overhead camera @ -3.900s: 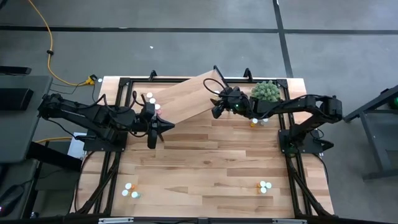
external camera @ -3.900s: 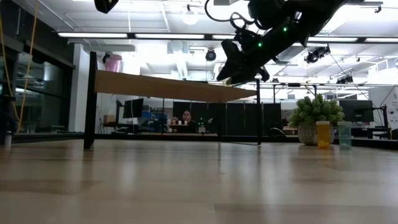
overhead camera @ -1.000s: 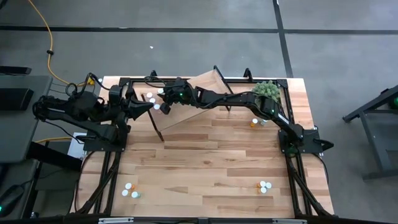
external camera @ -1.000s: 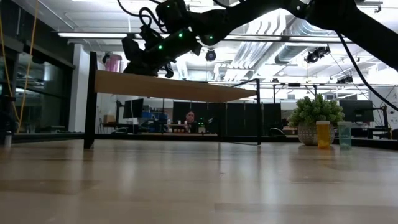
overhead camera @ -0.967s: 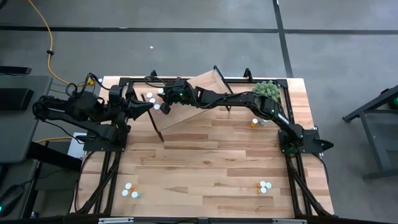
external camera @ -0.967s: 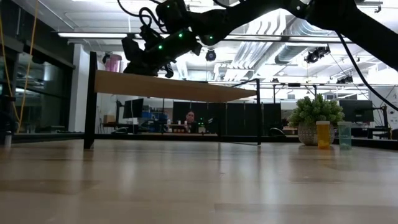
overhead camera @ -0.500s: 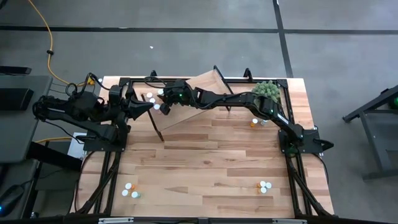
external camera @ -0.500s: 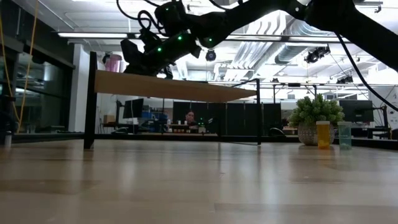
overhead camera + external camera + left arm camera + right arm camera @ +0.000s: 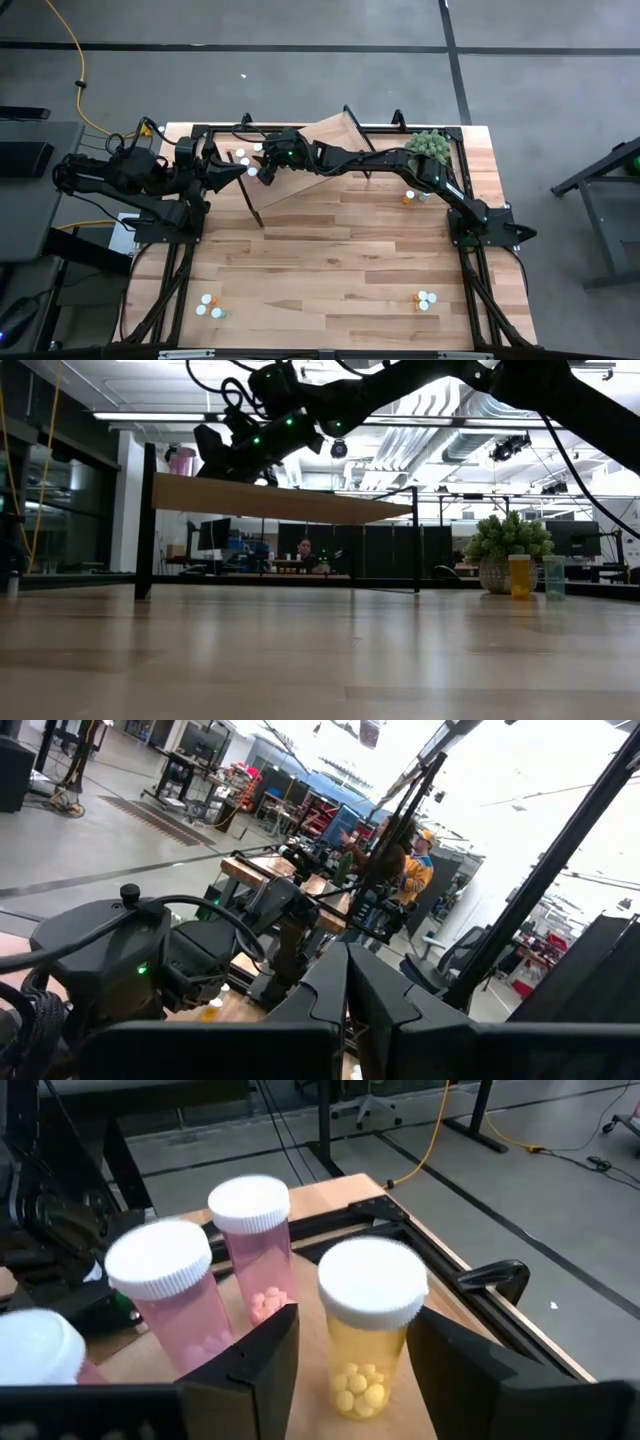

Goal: Pick and place medicine bottles onto shelf by color
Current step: Put the top right yellow pill bottle on the shelf, then put the left yellow pill bottle on the shelf aligned with the other yellow pill bottle

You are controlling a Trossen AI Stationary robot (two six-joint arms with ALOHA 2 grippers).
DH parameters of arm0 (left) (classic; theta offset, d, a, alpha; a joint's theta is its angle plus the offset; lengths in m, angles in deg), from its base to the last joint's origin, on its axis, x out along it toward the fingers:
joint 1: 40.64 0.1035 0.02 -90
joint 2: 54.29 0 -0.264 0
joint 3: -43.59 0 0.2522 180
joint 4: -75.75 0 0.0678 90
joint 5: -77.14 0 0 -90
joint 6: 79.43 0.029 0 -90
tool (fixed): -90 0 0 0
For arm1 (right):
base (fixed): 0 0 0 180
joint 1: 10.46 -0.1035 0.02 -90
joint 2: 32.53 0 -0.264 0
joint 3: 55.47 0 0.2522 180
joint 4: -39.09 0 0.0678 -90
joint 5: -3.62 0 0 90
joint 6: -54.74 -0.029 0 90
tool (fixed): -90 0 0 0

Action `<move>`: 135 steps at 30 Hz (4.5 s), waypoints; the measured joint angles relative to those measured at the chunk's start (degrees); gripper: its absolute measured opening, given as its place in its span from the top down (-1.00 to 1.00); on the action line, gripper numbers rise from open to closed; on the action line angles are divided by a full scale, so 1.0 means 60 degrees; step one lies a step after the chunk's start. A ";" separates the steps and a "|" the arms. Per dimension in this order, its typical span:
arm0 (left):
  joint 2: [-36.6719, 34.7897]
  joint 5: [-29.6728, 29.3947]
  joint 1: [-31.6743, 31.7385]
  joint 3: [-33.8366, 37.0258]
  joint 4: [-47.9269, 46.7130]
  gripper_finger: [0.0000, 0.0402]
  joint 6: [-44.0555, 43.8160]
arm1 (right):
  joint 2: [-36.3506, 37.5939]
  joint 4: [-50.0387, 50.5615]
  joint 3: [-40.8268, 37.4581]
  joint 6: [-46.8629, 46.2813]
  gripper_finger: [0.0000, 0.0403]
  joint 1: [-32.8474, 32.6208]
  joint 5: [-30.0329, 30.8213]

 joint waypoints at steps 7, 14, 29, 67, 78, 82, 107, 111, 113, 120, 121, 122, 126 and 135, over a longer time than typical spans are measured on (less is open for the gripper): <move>-0.0001 0.0000 -0.0002 0.0000 -0.0002 1.00 0.0025 | 0.0034 0.0568 0.0112 0.0010 0.04 0.0004 0.0007; 0.0000 0.0000 0.0000 0.0000 -0.0004 1.00 0.0032 | 0.0292 0.1283 0.0146 0.0169 0.04 0.0027 0.0036; 0.0000 -0.0188 -0.0004 0.0000 -0.0009 1.00 0.0117 | 0.1072 0.3175 0.0153 0.0869 0.04 0.0063 -0.0161; 0.1379 0.0178 -0.0007 0.1404 0.2069 1.00 0.2396 | 1.5198 -0.0989 -1.2532 -0.1710 0.04 -0.2734 0.1344; 0.1424 0.0535 -0.0004 0.1402 0.2066 1.00 0.2649 | 1.5070 -0.0191 -1.2418 -0.1173 0.76 -0.2730 0.1265; 0.1425 0.0430 -0.0004 0.1402 0.2057 0.98 0.3068 | 1.5070 -0.0118 -1.2418 -0.1415 0.91 -0.2710 0.1064; 0.3748 0.5179 -0.1553 -0.2824 -0.8594 -0.20 -0.2485 | 1.5067 0.0333 -1.2418 -0.1497 1.00 -0.2710 0.0901; 0.4320 0.5006 -0.3851 -0.2335 -0.8744 -0.20 -0.4715 | 1.5067 0.0423 -1.2418 -0.1495 1.00 -0.2710 0.0903; 0.4645 0.4570 -0.5023 -0.2036 -0.8493 -0.20 -0.5625 | 1.5067 0.0522 -1.2415 -0.1495 1.00 -0.2710 0.0903; 0.6136 0.3803 -0.7446 -0.1432 -0.8246 -0.20 -0.7581 | 1.5067 0.0927 -1.2415 -0.1495 1.00 -0.2710 0.0903; 0.6318 0.3816 -0.7633 -0.1432 -0.8204 -0.20 -0.7834 | 1.5067 0.0929 -1.2415 -0.1495 1.00 -0.2710 0.0903; 0.6463 0.3822 -0.7783 -0.1432 -0.8148 -0.20 -0.8034 | 1.5067 0.0936 -1.2415 -0.1495 1.00 -0.2710 0.0903; 0.6952 0.3350 -0.8330 -0.1432 -0.8030 -0.20 -0.8783 | 1.5067 0.0949 -1.2415 -0.1495 1.00 -0.2710 0.0903; 0.7746 0.3261 -0.9052 -0.1302 -0.7863 -0.20 -1.0129 | 1.5067 0.1078 -1.2415 -0.1495 1.00 -0.2710 0.0903</move>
